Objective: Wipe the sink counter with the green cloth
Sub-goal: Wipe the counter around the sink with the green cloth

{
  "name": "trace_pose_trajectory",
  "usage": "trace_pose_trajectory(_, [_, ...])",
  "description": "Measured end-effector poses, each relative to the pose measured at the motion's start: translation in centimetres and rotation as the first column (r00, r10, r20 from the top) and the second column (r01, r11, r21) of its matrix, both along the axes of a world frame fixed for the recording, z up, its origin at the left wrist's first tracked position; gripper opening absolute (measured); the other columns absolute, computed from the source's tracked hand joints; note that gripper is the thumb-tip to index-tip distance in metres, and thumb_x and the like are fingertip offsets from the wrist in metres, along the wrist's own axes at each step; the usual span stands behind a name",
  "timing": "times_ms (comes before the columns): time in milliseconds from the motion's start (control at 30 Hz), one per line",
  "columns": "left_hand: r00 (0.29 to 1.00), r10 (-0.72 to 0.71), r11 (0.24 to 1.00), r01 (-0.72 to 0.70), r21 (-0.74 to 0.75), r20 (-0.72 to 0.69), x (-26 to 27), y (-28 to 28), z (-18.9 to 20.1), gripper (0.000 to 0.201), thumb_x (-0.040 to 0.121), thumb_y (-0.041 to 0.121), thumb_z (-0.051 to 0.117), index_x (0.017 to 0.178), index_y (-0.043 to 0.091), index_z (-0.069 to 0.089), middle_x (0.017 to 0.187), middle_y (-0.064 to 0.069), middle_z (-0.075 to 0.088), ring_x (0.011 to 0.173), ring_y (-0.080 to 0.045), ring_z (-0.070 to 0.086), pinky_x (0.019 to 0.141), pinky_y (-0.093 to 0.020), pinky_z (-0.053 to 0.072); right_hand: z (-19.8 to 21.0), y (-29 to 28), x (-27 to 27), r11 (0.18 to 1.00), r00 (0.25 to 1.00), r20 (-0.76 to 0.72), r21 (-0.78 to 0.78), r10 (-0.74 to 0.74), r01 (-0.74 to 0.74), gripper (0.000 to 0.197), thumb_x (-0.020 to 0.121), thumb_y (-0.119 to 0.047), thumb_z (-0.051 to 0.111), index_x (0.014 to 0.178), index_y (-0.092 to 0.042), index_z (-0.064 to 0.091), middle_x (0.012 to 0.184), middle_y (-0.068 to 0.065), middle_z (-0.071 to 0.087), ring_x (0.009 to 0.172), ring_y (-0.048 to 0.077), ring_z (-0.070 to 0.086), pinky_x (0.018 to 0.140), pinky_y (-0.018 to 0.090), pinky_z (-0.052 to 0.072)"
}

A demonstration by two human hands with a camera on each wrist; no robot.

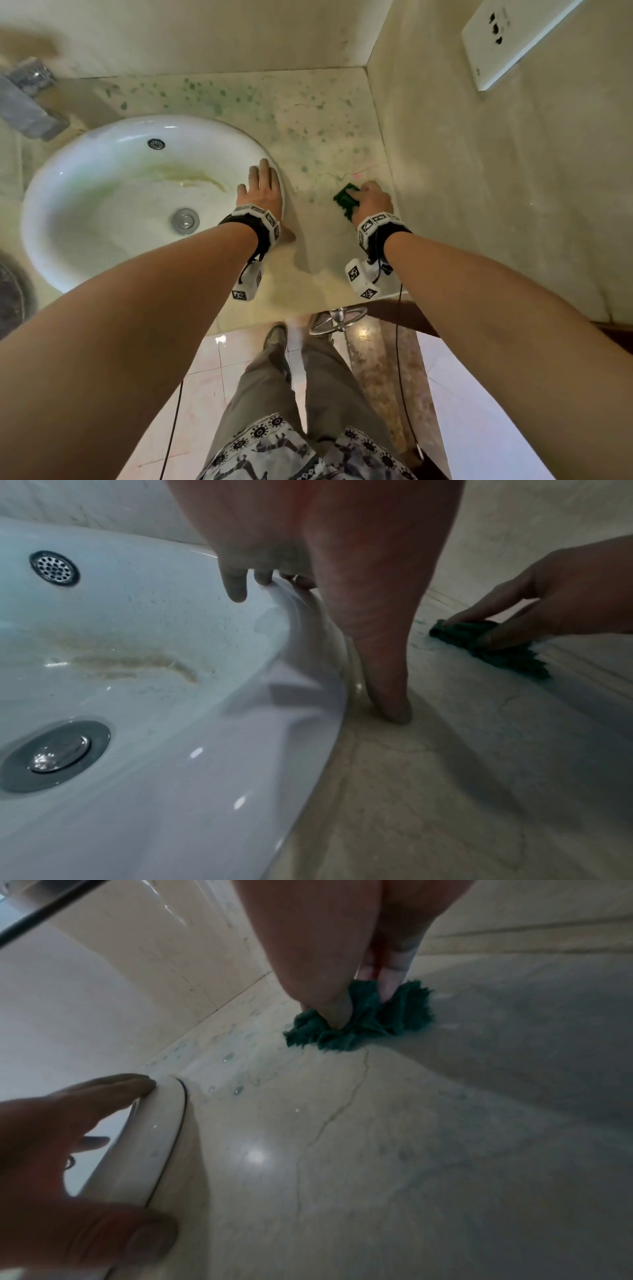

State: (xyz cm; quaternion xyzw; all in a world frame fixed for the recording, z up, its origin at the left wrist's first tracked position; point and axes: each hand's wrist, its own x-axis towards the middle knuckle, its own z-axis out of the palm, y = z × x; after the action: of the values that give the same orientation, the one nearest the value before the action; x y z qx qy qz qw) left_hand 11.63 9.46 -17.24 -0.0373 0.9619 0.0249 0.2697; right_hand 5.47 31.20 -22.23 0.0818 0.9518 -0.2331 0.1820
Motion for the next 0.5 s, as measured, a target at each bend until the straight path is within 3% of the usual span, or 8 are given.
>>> trace_pose_trajectory(67, [1.000,-0.002,1.000,0.003,-0.008,0.014,-0.2,0.1,-0.2,0.153,0.053,0.070,0.081,0.151,-0.002,-0.011,0.159,-0.019,-0.018,0.148,-0.038,-0.007,0.119,-0.051,0.017,-0.4,0.0,-1.4,0.996,0.996,-0.042,-0.044,-0.084,0.082,0.012,0.094,-0.029,0.055,0.092,-0.019,0.049,0.113,0.013,0.055,0.069,0.022,0.053,0.048,0.020,0.032])
trace_pose_trajectory(167, [1.000,0.015,1.000,-0.015,0.013,0.025,-0.3,0.2,-0.6,0.155,0.052,0.068,0.082,0.151,-0.003,-0.013,0.158,-0.020,-0.022,0.147,-0.040,-0.010,0.120,-0.051,0.014,-0.1,-0.2,-2.9,0.980,0.986,-0.034,-0.120,-0.161,0.156,0.010,0.094,-0.028,0.056,0.091,-0.021,0.049,0.115,0.014,0.054,0.074,0.026,0.055,0.050,0.022,0.034])
trace_pose_trajectory(267, [1.000,0.017,1.000,-0.017,0.009,0.021,-0.5,0.4,-0.7,0.156,0.050,0.068,0.083,0.151,-0.004,-0.012,0.158,-0.021,-0.020,0.147,-0.041,-0.009,0.120,-0.050,0.016,0.1,-0.2,-4.1,0.994,0.997,-0.021,-0.075,-0.081,0.079,0.010,0.093,-0.026,0.057,0.102,-0.023,0.056,0.122,0.014,0.053,0.085,0.028,0.056,0.060,0.023,0.039])
trace_pose_trajectory(333, [0.999,0.017,1.000,-0.017,0.011,0.028,-0.6,0.5,-0.7,0.157,0.050,0.068,0.083,0.151,-0.004,-0.013,0.157,-0.022,-0.021,0.146,-0.042,-0.010,0.120,-0.050,0.016,0.1,-0.3,-4.4,0.986,0.992,-0.021,-0.112,-0.123,0.120,0.014,0.093,-0.030,0.056,0.103,-0.021,0.055,0.120,0.012,0.054,0.083,0.027,0.055,0.062,0.022,0.039])
trace_pose_trajectory(400, [0.999,0.018,1.000,-0.018,0.016,0.035,-0.6,0.4,-0.8,0.158,0.048,0.069,0.083,0.151,-0.003,-0.014,0.157,-0.021,-0.023,0.146,-0.042,-0.012,0.119,-0.051,0.015,0.2,-0.9,-4.0,0.996,0.997,-0.065,-0.083,-0.041,0.036,0.019,0.092,-0.031,0.056,0.107,-0.020,0.054,0.118,0.012,0.054,0.089,0.029,0.056,0.072,0.023,0.046])
trace_pose_trajectory(500, [0.999,0.025,1.000,-0.025,0.011,0.041,-0.5,0.5,-0.6,0.159,0.048,0.069,0.083,0.151,-0.003,-0.015,0.157,-0.020,-0.024,0.146,-0.041,-0.013,0.119,-0.051,0.015,0.4,-1.4,-3.5,0.990,0.992,-0.076,-0.092,0.104,-0.111,0.015,0.090,-0.031,0.058,0.093,-0.029,0.043,0.114,0.011,0.057,0.091,0.029,0.059,0.078,0.031,0.052])
